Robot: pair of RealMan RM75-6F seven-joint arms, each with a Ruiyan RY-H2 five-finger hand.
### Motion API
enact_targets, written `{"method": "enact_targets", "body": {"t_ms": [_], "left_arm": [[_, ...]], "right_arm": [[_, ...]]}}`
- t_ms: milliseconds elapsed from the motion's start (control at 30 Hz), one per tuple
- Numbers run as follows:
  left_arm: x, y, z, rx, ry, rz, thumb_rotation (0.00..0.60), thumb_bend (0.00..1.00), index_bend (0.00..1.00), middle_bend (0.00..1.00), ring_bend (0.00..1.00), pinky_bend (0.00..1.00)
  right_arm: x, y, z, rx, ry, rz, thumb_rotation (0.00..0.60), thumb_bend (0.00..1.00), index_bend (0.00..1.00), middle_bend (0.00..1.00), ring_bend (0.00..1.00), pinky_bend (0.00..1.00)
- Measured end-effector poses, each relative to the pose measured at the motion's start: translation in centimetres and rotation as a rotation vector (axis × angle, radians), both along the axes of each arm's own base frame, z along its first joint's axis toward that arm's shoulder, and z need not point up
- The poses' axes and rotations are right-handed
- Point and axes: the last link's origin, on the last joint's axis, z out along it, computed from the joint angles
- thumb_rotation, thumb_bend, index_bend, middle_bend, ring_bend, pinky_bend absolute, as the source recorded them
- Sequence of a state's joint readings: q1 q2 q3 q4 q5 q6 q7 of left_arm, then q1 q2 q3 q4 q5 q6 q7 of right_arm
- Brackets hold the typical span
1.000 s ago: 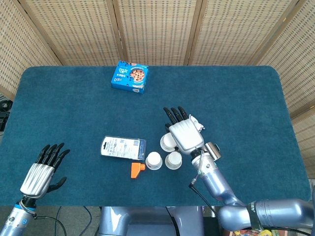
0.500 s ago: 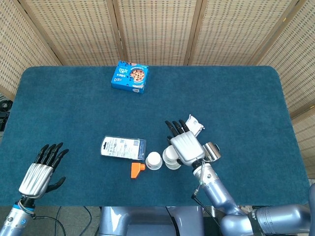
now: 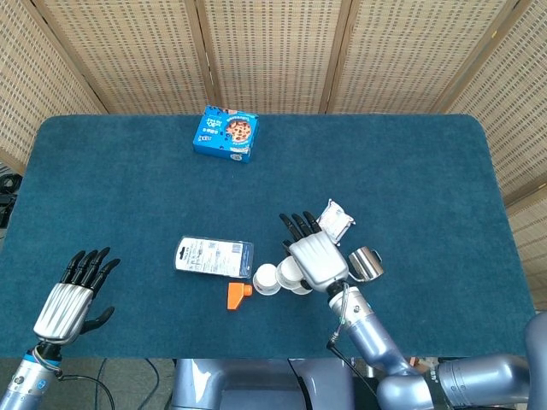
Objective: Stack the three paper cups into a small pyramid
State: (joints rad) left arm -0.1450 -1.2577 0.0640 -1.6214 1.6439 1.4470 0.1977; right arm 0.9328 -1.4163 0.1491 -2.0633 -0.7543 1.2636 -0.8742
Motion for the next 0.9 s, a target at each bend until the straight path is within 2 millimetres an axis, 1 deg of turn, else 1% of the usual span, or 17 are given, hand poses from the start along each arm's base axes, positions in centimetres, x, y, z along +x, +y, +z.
{"method": "enact_targets", "body": {"t_ms": [567, 733, 833, 900], "left_arm": [[0.0, 0.0, 0.1, 0.002, 0.006, -0.001, 0.600, 0.29, 0.10, 0.00, 0.00, 0.00], [0.0, 0.0, 0.1, 0.002, 0.008, -0.001, 0.600, 0.29, 0.10, 0.00, 0.00, 0.00], [0.0, 0.0, 0.1, 0.006, 0.007, 0.000, 0.600, 0.29, 0.10, 0.00, 0.00, 0.00], [0.0, 0.0, 0.1, 0.005, 0.007, -0.001, 0.600, 0.29, 0.10, 0.00, 0.00, 0.00]], "right_arm": [[0.6, 0.2, -0.9, 0.013, -0.006, 0.011, 0.600, 0.07, 0.48, 0.03, 0.00, 0.00], [0.6, 0.1, -1.1, 0.011, -0.005, 0.011, 0.600, 0.07, 0.47, 0.01, 0.00, 0.00], [0.5, 0.1, -1.1, 0.011, -0.006, 0.008, 0.600, 0.07, 0.40, 0.00, 0.00, 0.00], [0.5, 0.1, -1.1, 0.009, -0.005, 0.010, 0.600, 0.07, 0.32, 0.00, 0.00, 0.00]]}}
